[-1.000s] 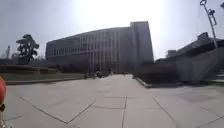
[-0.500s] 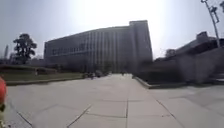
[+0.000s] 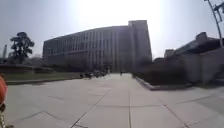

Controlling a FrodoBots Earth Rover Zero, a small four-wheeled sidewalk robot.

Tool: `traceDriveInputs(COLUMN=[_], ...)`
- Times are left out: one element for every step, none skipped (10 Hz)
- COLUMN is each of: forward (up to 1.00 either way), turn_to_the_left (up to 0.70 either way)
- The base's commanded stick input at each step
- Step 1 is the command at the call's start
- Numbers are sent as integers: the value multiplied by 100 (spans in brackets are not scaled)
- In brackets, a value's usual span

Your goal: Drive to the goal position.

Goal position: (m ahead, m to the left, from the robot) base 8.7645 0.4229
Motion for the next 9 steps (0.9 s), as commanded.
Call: traceDriveInputs(forward=[70,70,70,70,70,70,70,70,70], turn_to_the_left=[0,0,0,0,0,0,0,0,0])
